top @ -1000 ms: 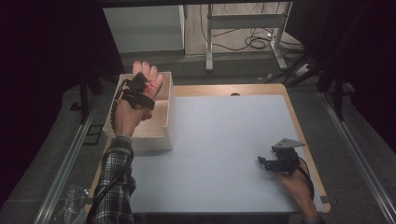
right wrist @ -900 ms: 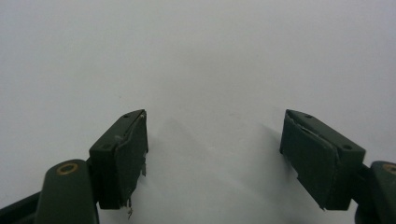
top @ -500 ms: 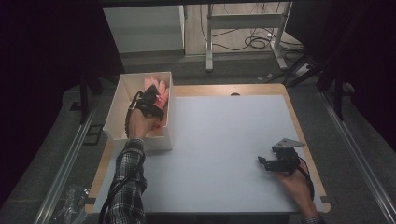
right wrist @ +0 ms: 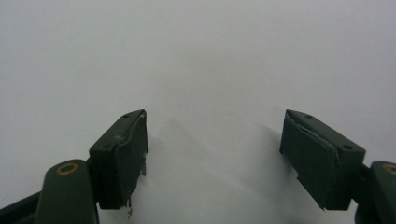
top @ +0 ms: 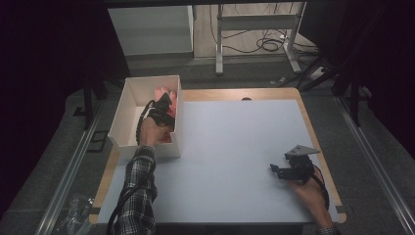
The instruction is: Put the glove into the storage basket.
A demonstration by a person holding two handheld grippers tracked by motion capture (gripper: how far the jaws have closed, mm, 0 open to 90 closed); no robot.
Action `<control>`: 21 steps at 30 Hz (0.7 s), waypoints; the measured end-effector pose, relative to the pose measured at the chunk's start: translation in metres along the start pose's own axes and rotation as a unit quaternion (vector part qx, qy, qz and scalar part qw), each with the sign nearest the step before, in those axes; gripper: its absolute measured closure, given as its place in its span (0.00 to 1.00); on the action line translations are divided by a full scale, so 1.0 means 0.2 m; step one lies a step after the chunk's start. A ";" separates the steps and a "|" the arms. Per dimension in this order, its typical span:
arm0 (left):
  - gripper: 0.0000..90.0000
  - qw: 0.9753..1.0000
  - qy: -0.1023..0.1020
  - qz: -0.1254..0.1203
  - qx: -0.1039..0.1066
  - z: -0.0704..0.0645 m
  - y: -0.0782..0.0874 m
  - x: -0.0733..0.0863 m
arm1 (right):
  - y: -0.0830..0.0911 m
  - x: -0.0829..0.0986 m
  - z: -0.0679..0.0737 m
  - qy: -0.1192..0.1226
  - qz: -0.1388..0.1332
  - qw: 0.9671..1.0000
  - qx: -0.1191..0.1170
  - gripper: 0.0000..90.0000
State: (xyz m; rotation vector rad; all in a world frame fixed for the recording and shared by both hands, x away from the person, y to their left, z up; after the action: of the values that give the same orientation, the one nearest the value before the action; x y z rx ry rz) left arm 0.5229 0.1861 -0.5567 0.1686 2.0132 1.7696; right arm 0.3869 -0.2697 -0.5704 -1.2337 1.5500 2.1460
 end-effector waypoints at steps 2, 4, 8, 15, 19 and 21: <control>0.15 1.000 0.005 -0.006 0.006 0.01 0.00 0.01 | 0.00 0.00 0.00 0.000 0.000 1.000 0.000 0.26; 0.11 1.000 0.004 -0.008 0.005 0.01 0.01 0.02 | 0.00 0.00 0.00 0.000 0.000 1.000 0.000 0.26; 0.06 1.000 0.004 -0.012 -0.005 0.02 0.05 0.03 | 0.00 0.00 0.00 0.000 0.000 1.000 0.000 0.26; 0.02 1.000 -0.004 -0.023 -0.019 0.00 0.13 0.04 | 0.00 0.00 0.00 0.000 0.000 1.000 0.000 0.26; 0.02 0.999 -0.010 -0.028 -0.023 -0.01 0.16 0.05 | 0.00 0.00 0.00 0.000 0.000 1.000 0.000 0.26; 0.02 0.999 -0.013 -0.032 -0.028 -0.01 0.19 0.05 | 0.00 0.00 0.00 0.000 0.000 1.000 0.000 0.26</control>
State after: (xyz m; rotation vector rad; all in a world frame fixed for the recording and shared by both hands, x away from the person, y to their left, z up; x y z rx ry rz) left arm 0.5054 0.1943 -0.5226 0.1081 1.9268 1.7726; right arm 0.3868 -0.2696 -0.5704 -1.2339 1.5501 2.1457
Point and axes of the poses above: each handheld gripper's, and its own axes: y roughly backward along the jaws, x roughly out of its underside, z roughly to its left, the point moved 6 cm from there along -y, roughly forward along the jaws, and after that the axes turned 11 degrees about -y, right-handed, at the moved point
